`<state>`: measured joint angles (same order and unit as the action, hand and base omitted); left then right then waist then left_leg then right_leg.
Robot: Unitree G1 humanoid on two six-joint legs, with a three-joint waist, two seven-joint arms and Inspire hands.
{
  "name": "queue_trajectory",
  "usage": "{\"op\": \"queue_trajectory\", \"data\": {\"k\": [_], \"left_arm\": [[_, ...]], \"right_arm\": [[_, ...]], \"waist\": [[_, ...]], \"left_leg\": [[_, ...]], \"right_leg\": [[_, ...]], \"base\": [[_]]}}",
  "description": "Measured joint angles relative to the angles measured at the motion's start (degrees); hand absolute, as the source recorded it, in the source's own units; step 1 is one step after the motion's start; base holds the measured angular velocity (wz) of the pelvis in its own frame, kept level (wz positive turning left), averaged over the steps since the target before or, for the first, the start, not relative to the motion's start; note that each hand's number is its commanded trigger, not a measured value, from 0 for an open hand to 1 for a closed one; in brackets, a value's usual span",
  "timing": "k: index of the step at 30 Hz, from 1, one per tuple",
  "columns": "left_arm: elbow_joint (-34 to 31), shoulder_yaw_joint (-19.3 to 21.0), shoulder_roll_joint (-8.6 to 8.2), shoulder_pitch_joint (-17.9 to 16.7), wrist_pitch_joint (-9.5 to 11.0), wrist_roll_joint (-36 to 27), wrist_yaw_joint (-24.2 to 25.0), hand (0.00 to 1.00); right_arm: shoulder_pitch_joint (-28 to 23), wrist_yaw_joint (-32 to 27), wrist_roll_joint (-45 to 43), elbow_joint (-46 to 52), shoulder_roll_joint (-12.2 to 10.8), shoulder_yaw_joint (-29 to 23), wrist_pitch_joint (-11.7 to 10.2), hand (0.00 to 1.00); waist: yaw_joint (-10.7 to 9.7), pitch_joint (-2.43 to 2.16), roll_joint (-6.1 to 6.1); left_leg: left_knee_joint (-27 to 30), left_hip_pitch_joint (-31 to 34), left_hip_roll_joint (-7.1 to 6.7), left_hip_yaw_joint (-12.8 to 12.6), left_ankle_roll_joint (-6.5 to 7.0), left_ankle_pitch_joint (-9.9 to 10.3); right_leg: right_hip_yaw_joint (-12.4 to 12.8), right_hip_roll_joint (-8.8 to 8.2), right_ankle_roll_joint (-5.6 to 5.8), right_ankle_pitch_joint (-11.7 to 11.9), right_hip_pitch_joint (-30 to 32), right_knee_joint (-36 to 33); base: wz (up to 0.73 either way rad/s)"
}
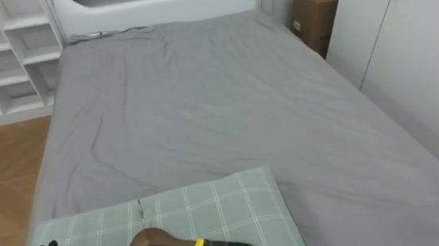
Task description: Hang clothes
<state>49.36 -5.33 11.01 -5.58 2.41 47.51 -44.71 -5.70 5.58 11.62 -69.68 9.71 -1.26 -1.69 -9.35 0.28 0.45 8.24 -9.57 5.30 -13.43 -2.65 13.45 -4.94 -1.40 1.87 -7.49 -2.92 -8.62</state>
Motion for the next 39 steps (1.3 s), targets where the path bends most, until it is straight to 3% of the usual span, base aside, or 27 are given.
{"op": "queue_trajectory", "data": {"k": [9, 26, 39], "left_arm": [[-0.4, -4.1, 0.26, 1.2, -0.6, 0.2, 4.7, 0.0], [-0.4, -4.1, 0.26, 1.7, -0.6, 0.2, 8.9, 0.0], [0.1, -4.2, 0.27, 2.5, -1.2, 0.5, 10.0, 0.0]], "right_arm": [[0.1, 0.2, 0.6, 0.0, -0.1, 0.0, -0.1, 0.0], [0.0, 0.6, 0.5, -0.2, -0.2, 0.0, -0.1, 0.0], [0.0, 0.3, 0.6, -0.1, -0.4, 0.0, -0.1, 0.0]], "waist": [[-1.6, -0.11, 0.13], [-2.7, -0.03, -0.09], [-2.7, 0.03, -0.23]], "left_leg": [[0.0, 0.0, 0.0, -0.2, 0.0, 0.0], [0.0, -0.1, 0.03, -0.7, 0.0, 0.0], [0.0, -0.1, 0.25, -2.4, 0.0, 0.0]], "right_leg": [[0.1, -0.03, 0.0, 0.0, 0.0, -0.1], [0.2, -0.02, -0.02, 0.4, 0.1, -0.1], [1.9, 0.45, -0.13, 0.7, 1.0, -0.1]], "base": [[0.0], [0.0], [-0.06]]}}
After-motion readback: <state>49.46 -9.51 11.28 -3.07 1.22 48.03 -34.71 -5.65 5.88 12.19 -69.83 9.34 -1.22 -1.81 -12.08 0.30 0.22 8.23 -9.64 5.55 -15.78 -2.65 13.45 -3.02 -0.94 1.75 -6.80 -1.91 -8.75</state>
